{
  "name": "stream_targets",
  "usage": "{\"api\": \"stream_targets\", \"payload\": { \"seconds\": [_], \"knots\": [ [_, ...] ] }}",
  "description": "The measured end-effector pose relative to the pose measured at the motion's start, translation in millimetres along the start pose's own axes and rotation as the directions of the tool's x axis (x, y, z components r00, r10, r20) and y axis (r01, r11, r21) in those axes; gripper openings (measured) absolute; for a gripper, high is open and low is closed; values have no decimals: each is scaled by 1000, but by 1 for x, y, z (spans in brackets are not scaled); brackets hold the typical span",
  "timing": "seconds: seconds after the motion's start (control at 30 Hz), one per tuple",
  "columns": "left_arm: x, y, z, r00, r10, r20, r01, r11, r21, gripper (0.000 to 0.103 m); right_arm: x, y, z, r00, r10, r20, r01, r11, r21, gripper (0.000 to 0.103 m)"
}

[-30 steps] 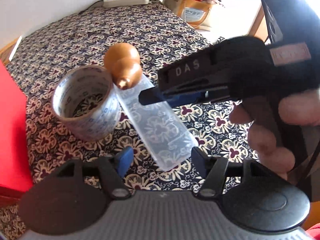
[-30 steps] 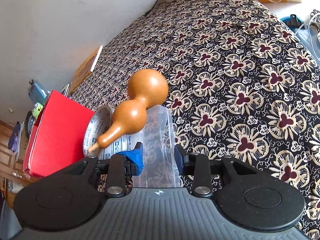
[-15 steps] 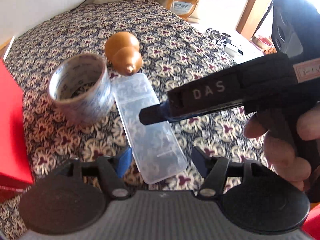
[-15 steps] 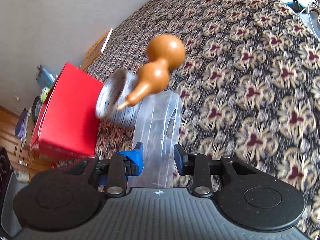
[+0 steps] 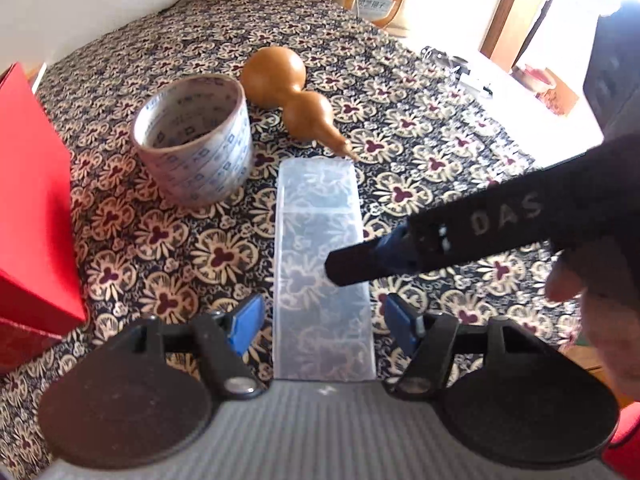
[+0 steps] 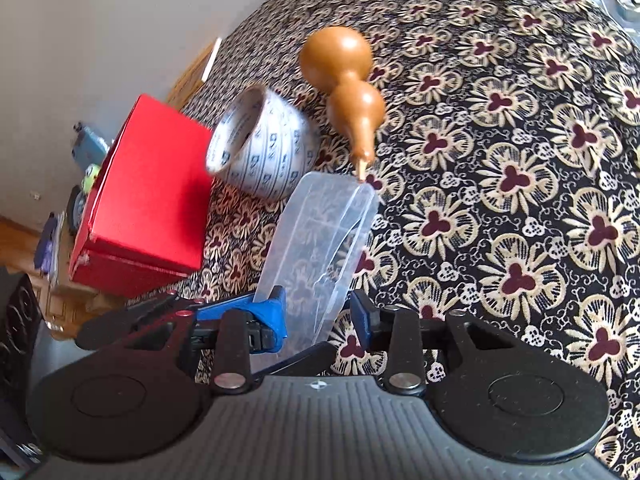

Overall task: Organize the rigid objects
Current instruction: 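Carry the clear case with the right gripper over the red box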

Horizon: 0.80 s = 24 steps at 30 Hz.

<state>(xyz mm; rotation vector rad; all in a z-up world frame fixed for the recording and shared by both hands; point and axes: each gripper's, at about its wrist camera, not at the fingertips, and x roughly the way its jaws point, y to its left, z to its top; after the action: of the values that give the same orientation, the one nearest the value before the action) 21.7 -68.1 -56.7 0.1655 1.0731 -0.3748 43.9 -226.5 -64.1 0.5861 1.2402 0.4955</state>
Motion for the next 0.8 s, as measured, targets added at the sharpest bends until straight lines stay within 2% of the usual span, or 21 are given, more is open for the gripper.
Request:
{"api": "stream_targets", "payload": {
  "seconds": [0.13, 0.2, 0.27, 0.33, 0.47, 0.6, 0.8],
  "knots": [
    [9, -4, 1, 1000, 23, 2, -23, 1000, -6, 66, 1, -6, 1, 1000, 17, 2, -17, 999, 47, 20],
    [9, -6, 2, 1000, 13, 5, -13, 1000, -14, 67, 4, -4, -2, 1000, 24, 11, -25, 999, 48, 20],
    [9, -9, 0, 999, 36, 8, -35, 999, -8, 65, 6, 0, -3, 1000, 18, 24, -19, 999, 30, 21],
    [7, -11, -3, 999, 47, 14, -47, 999, 3, 55, 8, 4, -4, 1000, 15, 23, -15, 1000, 19, 21],
    [1, -6, -6, 998, 61, 16, -61, 998, -11, 49, 18, 15, -10, 1000, 31, -2, -31, 999, 15, 19],
    [-12, 4, -12, 998, 60, 36, -59, 998, -27, 48, 17, 35, -19, 999, 36, 28, -35, 999, -38, 18],
    [-49, 19, -14, 990, 70, 124, -71, 998, 0, 48, 9, 77, -23, 991, 58, 118, -47, 994, -94, 18]
  ]
}}
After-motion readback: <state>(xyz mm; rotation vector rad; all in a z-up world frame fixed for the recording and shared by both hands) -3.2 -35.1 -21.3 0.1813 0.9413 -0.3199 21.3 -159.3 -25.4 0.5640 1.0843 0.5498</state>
